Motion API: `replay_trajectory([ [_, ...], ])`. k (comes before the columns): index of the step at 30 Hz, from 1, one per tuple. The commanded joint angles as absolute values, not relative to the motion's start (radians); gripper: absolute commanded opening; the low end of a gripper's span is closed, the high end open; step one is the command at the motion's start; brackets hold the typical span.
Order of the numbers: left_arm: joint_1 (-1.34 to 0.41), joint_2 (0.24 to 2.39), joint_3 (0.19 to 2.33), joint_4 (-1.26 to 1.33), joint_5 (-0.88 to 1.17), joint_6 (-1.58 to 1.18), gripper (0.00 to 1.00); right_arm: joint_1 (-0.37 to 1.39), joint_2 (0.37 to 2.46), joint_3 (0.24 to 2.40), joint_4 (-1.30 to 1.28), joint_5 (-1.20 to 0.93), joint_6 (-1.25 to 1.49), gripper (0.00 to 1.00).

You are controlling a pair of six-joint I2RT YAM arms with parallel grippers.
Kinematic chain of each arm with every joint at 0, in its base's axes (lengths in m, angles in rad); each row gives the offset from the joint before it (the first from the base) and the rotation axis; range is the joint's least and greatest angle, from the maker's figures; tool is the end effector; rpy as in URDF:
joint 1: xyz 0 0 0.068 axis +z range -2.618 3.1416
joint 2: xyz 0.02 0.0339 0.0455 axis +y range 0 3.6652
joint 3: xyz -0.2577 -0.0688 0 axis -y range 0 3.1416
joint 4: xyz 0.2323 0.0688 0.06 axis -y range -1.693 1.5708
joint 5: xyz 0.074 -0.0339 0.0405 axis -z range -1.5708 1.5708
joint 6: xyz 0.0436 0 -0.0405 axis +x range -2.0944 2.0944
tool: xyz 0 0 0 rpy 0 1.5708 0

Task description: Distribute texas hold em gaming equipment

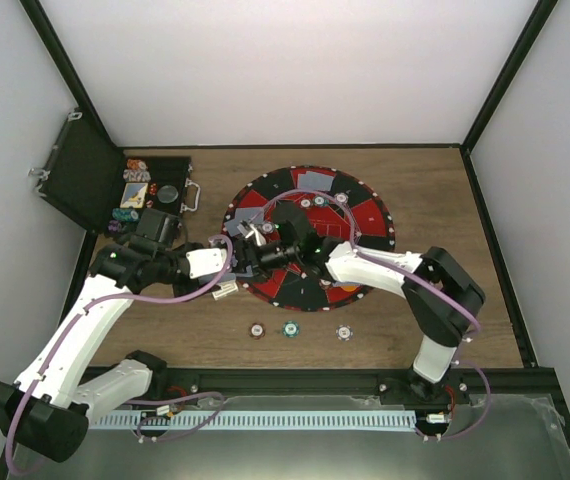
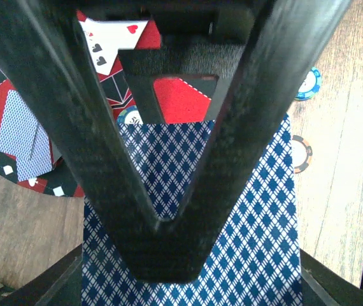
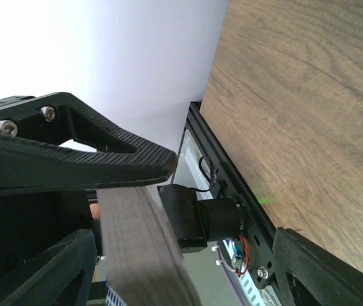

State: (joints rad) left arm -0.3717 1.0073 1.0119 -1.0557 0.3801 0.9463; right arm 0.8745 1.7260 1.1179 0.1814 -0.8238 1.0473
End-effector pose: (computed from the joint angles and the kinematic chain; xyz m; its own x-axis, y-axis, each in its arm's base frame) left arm 0.1537 -0.0773 0.2931 -0.0600 0.8319 -0.5516 0.9536 0.2110 0.2146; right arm 0.2186 0.3114 0.2417 -0.9552 -0.2252 -0.1921 -0.2449 0.2367 0.9402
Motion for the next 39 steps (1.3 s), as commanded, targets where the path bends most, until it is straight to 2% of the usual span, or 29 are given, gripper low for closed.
replay_trajectory([
  [1,-0.371,0.993,1.028,-1.043,0.404,0.949,0.06,0.890,1.782,1.149,0.347,-0.906,1.131,0.77],
  [10,-0.370,0.977,1.018,-1.043,0.403,0.953,0.06,0.869,1.801,1.143,0.297,-0.901,1.108,0.67],
  [17,-0.371,0.973,1.034,-1.049,0.405,0.948,0.06,0.811,1.792,1.137,0.124,-0.846,0.996,0.59],
  [26,-0.371,0.975,1.029,-1.047,0.400,0.949,0.06,0.773,1.745,1.079,0.133,-0.850,0.995,0.48],
  [31,-0.371,0.982,1.031,-1.045,0.397,0.949,0.06,0.768,1.685,1.072,0.189,-0.878,1.033,0.37],
  [34,-0.370,0.980,1.027,-1.043,0.399,0.948,0.06,0.752,1.639,1.012,0.308,-0.915,1.109,0.28],
  [39,-0.370,0.980,1.020,-1.041,0.394,0.952,0.06,0.742,1.590,1.011,0.231,-0.900,1.083,0.11],
])
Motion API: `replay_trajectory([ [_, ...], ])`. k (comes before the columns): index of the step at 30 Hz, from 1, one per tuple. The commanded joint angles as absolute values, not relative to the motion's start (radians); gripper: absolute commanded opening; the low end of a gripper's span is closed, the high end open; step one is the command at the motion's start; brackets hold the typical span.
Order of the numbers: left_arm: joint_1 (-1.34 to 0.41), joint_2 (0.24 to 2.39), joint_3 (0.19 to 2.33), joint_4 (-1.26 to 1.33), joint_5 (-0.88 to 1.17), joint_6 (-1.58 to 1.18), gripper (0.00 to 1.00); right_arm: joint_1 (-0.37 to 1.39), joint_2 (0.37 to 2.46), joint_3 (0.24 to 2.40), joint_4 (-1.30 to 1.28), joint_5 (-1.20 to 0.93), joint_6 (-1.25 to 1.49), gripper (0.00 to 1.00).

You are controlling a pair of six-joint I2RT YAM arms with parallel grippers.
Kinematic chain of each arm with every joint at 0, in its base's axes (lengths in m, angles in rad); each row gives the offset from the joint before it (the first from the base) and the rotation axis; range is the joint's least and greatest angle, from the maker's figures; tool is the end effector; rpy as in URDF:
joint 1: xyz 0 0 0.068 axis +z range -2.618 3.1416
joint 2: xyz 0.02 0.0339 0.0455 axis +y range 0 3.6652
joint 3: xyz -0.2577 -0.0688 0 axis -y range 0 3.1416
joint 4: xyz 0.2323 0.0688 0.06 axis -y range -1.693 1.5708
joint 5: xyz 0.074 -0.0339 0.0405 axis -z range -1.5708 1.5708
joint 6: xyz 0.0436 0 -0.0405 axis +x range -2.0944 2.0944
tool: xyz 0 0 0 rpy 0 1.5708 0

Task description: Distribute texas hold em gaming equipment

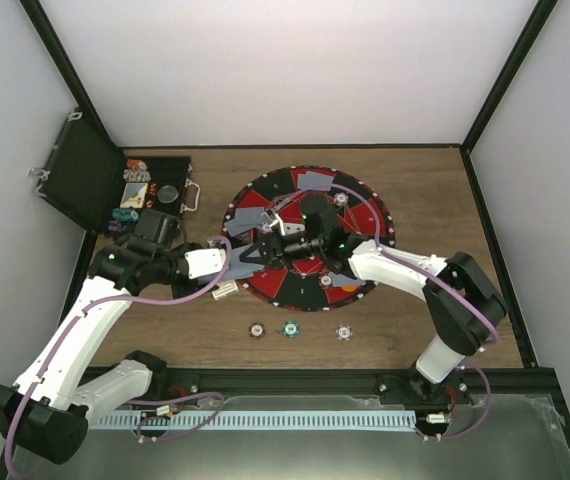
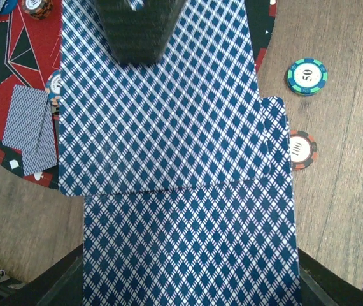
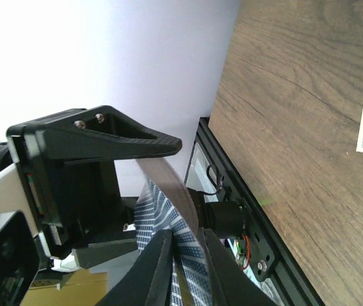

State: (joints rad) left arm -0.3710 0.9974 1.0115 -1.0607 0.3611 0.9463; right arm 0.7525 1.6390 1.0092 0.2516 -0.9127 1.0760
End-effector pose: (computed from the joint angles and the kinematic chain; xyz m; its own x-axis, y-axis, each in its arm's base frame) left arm 0.1520 -0.0757 0.2939 -0.0629 0.8388 -0.5408 0.9492 0.2177 0.2272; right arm 0.2350 0.2673 0.2451 -0.9682 -0.1692 -0.1842 -0.2161 0.1955 0.9566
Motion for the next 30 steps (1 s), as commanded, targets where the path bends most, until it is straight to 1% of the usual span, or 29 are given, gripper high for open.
replay_trajectory([
  [1,-0.370,0.982,1.019,-1.040,0.393,0.951,0.06,0.740,1.582,1.010,0.218,-0.898,1.078,0.10],
  [5,-0.370,0.980,1.018,-1.038,0.394,0.951,0.06,0.720,1.552,1.011,0.169,-0.898,1.057,0.04],
  [8,-0.370,0.980,1.014,-1.040,0.387,0.951,0.06,0.680,1.530,1.039,0.077,-0.900,0.988,0.01],
  [10,-0.370,0.977,1.011,-1.040,0.377,0.952,0.06,0.644,1.516,1.078,-0.049,-0.884,0.898,0.01],
  [14,-0.370,0.975,1.003,-1.040,0.365,0.957,0.06,0.593,1.523,1.192,-0.350,-0.709,0.673,0.03],
  [16,-0.371,0.975,1.001,-1.038,0.370,0.956,0.06,0.585,1.557,1.275,-0.484,-0.583,0.568,0.03],
  [19,-0.370,0.982,1.001,-1.037,0.376,0.952,0.06,0.585,1.627,1.385,-0.646,-0.313,0.428,0.03],
  [21,-0.371,0.986,1.002,-1.037,0.375,0.948,0.06,0.585,1.677,1.446,-0.716,-0.097,0.363,0.01],
  [22,-0.370,0.986,1.003,-1.037,0.375,0.948,0.06,0.585,1.705,1.476,-0.730,-0.026,0.331,0.01],
  [23,-0.371,0.986,1.002,-1.038,0.374,0.947,0.06,0.588,1.727,1.499,-0.742,0.111,0.296,0.01],
  [25,-0.371,0.984,1.000,-1.037,0.373,0.948,0.06,0.601,1.779,1.538,-0.738,0.312,0.221,0.01],
  [27,-0.370,0.981,0.998,-1.035,0.371,0.947,0.06,0.616,1.818,1.544,-0.680,0.497,0.135,0.01],
  [30,-0.371,0.981,0.994,-1.032,0.368,0.942,0.06,0.654,1.846,1.466,-0.475,0.746,-0.038,0.01],
])
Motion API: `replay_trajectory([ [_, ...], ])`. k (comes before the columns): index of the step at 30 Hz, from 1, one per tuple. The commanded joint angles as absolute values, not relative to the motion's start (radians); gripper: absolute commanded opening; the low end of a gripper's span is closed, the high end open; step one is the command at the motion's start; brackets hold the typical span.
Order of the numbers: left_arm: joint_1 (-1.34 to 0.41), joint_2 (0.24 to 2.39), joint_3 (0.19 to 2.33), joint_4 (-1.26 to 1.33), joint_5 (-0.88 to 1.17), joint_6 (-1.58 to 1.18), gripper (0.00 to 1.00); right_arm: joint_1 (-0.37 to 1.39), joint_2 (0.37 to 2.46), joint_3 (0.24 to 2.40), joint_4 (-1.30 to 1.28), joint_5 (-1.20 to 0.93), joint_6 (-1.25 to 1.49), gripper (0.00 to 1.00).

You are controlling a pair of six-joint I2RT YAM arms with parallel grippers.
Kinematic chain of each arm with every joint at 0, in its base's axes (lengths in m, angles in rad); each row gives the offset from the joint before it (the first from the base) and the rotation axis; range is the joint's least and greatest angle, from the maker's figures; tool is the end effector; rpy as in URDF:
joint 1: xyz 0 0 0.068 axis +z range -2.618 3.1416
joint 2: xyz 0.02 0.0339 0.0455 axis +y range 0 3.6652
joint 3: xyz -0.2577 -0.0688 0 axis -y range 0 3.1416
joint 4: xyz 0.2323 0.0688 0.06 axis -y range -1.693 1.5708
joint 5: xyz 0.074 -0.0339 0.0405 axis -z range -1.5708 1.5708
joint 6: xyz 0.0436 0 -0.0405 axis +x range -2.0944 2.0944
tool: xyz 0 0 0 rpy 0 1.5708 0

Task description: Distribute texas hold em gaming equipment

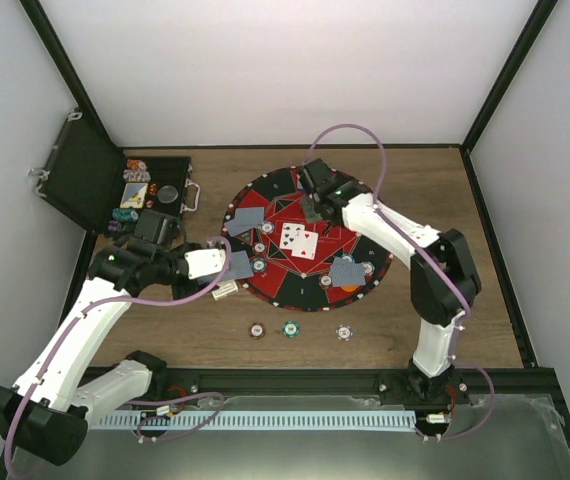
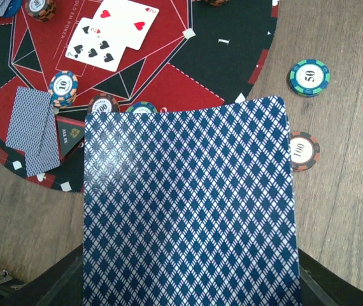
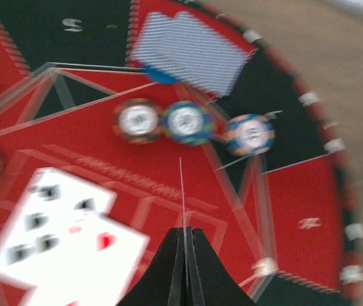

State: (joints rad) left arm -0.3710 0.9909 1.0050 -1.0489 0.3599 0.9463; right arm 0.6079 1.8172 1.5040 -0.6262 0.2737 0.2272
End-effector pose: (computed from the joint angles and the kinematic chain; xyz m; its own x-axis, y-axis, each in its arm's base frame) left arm 0.1518 -0.0755 0.2936 -0.0572 0.8370 -0.5442 0.9464 0.2190 0.2373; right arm 0.3275 0.2135 0.2553 -0.7399 -0.2506 -0.6242 -0.2589 0.9626 -0.0796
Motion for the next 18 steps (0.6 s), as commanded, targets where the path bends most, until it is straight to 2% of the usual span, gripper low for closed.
replay_trajectory([
  [1,-0.371,0.981,0.991,-1.030,0.366,0.941,0.06,0.670,1.837,1.411,-0.359,0.787,-0.164,0.01],
  [4,-0.370,0.979,0.983,-1.027,0.363,0.938,0.06,0.709,1.808,1.205,0.076,0.855,-0.468,0.01],
  [6,-0.370,0.979,0.980,-1.023,0.359,0.939,0.06,0.723,1.815,1.141,0.222,0.853,-0.557,0.01],
  [14,-0.370,0.983,0.986,-1.015,0.359,0.946,0.06,0.743,1.896,1.041,0.229,0.806,-0.563,0.01],
  [18,-0.370,0.986,0.985,-1.017,0.361,0.946,0.06,0.747,1.894,1.034,0.100,0.721,-0.455,0.03],
])
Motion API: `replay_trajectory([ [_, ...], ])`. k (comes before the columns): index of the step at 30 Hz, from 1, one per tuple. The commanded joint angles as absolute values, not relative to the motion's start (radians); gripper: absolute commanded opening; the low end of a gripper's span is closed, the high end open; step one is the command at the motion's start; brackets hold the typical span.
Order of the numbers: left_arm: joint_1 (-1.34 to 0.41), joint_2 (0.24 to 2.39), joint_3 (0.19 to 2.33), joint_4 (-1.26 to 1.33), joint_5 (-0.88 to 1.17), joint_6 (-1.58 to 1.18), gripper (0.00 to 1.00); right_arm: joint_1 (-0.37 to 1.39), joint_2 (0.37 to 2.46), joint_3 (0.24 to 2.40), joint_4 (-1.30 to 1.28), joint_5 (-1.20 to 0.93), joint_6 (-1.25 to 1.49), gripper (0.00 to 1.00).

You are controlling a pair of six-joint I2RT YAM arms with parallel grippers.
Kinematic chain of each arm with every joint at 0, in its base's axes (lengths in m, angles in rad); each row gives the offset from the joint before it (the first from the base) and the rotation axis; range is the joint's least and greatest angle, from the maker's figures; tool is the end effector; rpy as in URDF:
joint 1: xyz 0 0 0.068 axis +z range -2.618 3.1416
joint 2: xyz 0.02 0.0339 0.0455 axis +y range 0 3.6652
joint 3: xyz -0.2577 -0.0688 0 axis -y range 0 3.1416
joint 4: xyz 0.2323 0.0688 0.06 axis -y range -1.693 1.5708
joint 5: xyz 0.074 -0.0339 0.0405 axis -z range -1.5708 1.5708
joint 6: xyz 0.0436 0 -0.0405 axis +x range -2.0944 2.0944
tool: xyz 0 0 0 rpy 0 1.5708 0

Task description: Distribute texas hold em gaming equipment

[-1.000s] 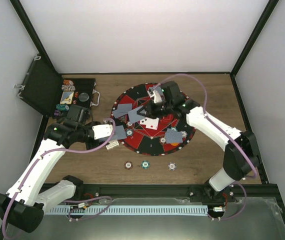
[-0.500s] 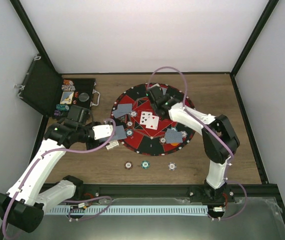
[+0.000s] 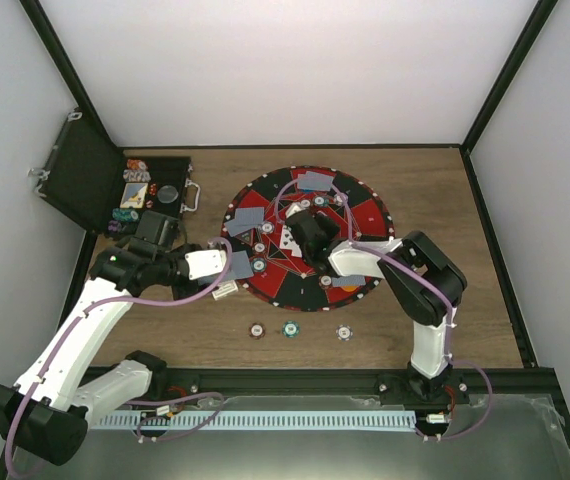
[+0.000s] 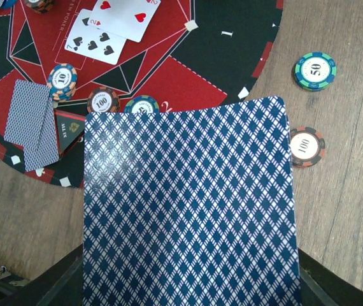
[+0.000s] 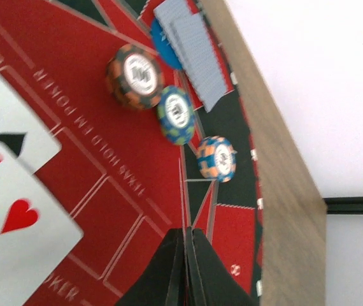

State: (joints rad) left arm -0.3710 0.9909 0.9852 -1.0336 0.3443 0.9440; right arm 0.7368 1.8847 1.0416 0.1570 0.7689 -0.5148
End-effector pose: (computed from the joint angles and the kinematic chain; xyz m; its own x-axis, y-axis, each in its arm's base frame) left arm 0.1529 -0.0753 0.2886 -0.0657 0.8436 -0.5329 0.9444 0.2251 0.2398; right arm 0.3021 0.2331 0.1583 -0.3668 -0.8106 -0.4565 -0.3045 0.5683 -0.7644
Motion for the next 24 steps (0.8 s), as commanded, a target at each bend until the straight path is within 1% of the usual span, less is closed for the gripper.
replay_trajectory([
  [1,-0.369,0.988,0.985,-1.017,0.362,0.946,0.06,0.746,1.895,1.036,0.067,0.704,-0.431,0.04],
  [5,-0.369,0.992,0.988,-1.018,0.372,0.944,0.06,0.753,1.897,1.049,-0.016,0.682,-0.372,0.06],
  [9,-0.370,0.995,0.996,-1.031,0.373,0.946,0.06,0.761,1.900,1.070,-0.105,0.675,-0.313,0.11],
  [12,-0.370,0.998,1.000,-1.040,0.373,0.950,0.06,0.761,1.889,1.095,-0.191,0.622,-0.246,0.17],
  [14,-0.369,0.996,0.998,-1.039,0.373,0.950,0.06,0.761,1.875,1.106,-0.234,0.579,-0.209,0.23],
  [15,-0.370,0.996,0.998,-1.037,0.376,0.950,0.06,0.761,1.866,1.112,-0.254,0.560,-0.193,0.29],
  [17,-0.370,0.996,1.000,-1.037,0.380,0.948,0.06,0.761,1.852,1.119,-0.277,0.536,-0.169,0.59],
  [18,-0.370,0.996,1.001,-1.036,0.381,0.948,0.06,0.761,1.843,1.120,-0.284,0.528,-0.161,0.67],
  [21,-0.370,0.997,1.006,-1.037,0.385,0.945,0.06,0.761,1.816,1.147,-0.318,0.504,-0.125,0.75],
  [22,-0.370,0.998,1.007,-1.038,0.385,0.945,0.06,0.761,1.805,1.159,-0.329,0.495,-0.113,0.80],
  [24,-0.370,0.996,1.007,-1.038,0.384,0.944,0.06,0.759,1.779,1.187,-0.348,0.474,-0.081,0.87],
])
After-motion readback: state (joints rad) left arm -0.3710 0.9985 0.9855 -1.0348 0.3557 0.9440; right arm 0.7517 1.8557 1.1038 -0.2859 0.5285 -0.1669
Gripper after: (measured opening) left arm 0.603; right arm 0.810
